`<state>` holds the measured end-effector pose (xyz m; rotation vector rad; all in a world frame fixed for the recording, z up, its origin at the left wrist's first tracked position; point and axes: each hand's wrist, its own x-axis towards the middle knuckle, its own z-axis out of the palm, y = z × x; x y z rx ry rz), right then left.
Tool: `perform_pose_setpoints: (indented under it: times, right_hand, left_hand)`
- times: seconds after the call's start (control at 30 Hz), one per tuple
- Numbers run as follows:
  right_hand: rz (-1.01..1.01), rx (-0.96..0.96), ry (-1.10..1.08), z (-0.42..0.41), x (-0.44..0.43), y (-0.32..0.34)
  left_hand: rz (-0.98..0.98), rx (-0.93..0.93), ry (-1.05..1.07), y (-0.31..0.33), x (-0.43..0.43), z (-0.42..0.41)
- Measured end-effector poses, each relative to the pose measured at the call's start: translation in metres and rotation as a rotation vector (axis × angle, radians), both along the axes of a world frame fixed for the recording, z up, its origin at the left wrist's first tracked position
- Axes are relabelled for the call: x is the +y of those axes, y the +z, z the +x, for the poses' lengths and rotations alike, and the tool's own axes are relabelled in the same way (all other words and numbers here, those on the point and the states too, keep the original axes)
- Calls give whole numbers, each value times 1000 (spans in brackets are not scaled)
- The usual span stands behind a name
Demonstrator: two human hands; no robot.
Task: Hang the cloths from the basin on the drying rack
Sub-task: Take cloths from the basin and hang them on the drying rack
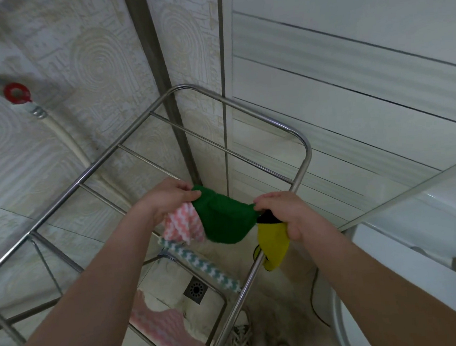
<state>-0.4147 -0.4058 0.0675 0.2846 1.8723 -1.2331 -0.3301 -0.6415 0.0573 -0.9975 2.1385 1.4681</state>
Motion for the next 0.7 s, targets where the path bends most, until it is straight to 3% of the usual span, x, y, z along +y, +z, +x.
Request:
perform_pose_setpoints:
  times: [0.13, 0.3, 0.5, 0.7]
  right_hand:
    - [-17, 148, -48, 5, 16, 3]
    - [212, 476, 164, 11, 17, -2]
    - [371, 615, 406, 16, 19, -1]
    - [433, 740, 533, 24, 16, 0]
  left_hand:
    - [-12, 50, 20, 0, 12, 0]
    - [-221, 58, -45, -4, 27, -6]
    - [-317, 151, 49, -7, 27, -1]
    - [-440, 191, -9, -5, 33, -2]
